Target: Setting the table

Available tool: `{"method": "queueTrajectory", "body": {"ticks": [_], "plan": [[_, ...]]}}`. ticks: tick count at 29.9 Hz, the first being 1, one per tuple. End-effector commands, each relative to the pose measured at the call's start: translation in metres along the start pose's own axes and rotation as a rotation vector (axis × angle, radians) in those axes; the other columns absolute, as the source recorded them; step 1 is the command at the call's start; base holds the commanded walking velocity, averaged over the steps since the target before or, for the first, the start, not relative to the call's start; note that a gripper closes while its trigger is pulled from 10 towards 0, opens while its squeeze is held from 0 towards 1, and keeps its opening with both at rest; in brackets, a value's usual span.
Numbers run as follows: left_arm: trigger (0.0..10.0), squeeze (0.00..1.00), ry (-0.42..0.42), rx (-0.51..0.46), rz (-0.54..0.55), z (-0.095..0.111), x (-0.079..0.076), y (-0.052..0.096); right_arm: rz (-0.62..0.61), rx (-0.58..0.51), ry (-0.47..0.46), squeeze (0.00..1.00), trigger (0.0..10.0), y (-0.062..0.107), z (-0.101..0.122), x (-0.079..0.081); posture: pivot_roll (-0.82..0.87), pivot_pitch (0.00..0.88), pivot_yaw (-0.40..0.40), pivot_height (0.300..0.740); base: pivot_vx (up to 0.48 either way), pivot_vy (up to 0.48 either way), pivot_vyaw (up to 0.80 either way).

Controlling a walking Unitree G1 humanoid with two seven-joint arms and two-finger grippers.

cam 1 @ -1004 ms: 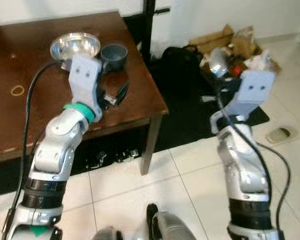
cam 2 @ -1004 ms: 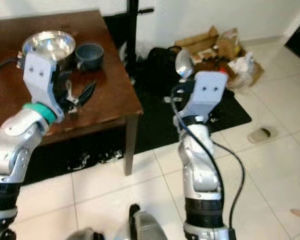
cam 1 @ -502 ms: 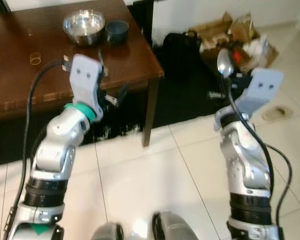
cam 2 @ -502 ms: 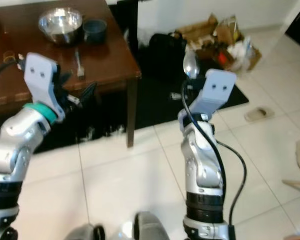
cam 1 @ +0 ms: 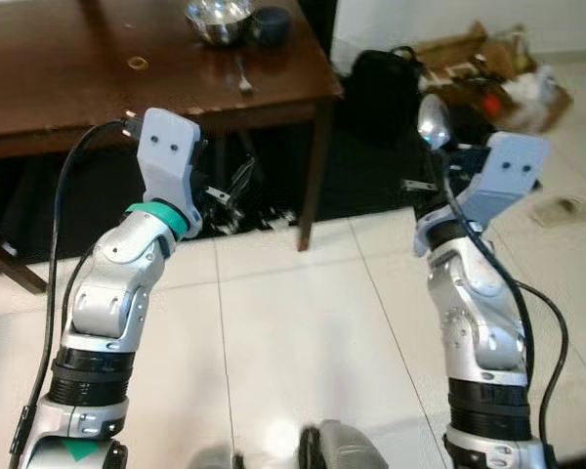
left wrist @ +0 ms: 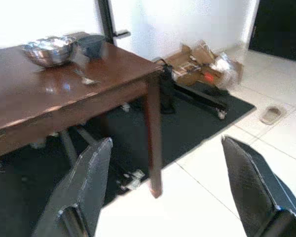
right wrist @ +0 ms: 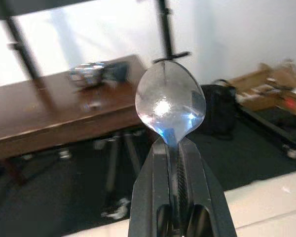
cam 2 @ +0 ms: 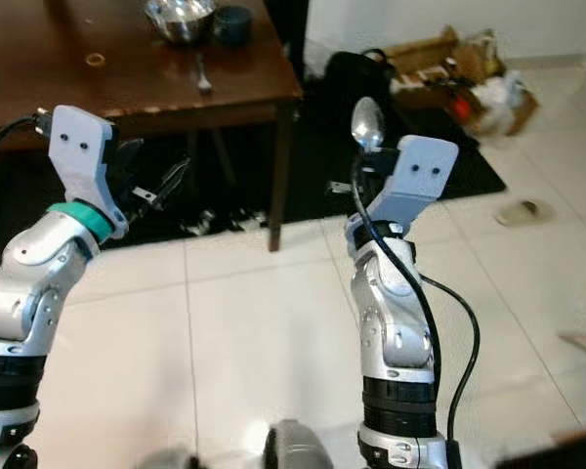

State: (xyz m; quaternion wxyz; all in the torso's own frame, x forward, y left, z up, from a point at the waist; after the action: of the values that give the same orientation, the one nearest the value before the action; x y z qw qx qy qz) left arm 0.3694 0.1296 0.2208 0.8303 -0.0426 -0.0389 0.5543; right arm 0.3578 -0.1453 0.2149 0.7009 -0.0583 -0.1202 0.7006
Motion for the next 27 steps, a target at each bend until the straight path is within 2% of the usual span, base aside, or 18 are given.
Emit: {"method": "queueTrajectory", "body": {"ticks": [1,13,21,27], "plan": [[10.0,0.0,-0.004,0.009,0.004,-0.0034,0.0013,0.0017,0.001,-0.005,-0.004,0.0,10.0,0.0002,0.0008,0.0005,0.0,0.0,0.054,0.74,-0.465,0.0,0.0],[10.0,0.0,-0.003,0.008,0.006,-0.0029,0.0018,0.0005,0.003,-0.002,-0.001,0.0,10.0,-0.0003,-0.0003,0.0001,0.0,0.0,0.058,0.74,-0.426,0.0,0.0],[10.0,0.0,0.0,0.009,0.009,-0.0026,0.0024,-0.0009,0.005,0.001,0.004,0.0,10.0,-0.0008,-0.0012,0.0001,0.0,0.0,0.059,0.74,0.0,0.0,0.0],[10.0,0.0,-0.002,0.009,0.012,-0.0024,0.0025,-0.0021,0.026,0.006,0.031,0.0,10.0,-0.0013,-0.0024,0.0014,0.0,0.0,0.059,0.74,0.0,0.0,0.79]]}}
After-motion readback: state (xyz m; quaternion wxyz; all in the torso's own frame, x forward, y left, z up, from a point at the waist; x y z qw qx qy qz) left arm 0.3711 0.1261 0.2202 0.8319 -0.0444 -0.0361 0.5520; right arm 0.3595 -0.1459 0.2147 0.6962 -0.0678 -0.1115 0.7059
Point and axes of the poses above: a point about 5 cm out from each wrist's last joint towards the gripper, its own y axis pointing back from the gripper into the wrist, its own z axis along the axis of the wrist's last joint, x = y × z, the point moved 5 cm from there along -y, pointing out of the wrist towards the gripper, and after that the axes turned 7 degrees about y, right-handed, at the moved point
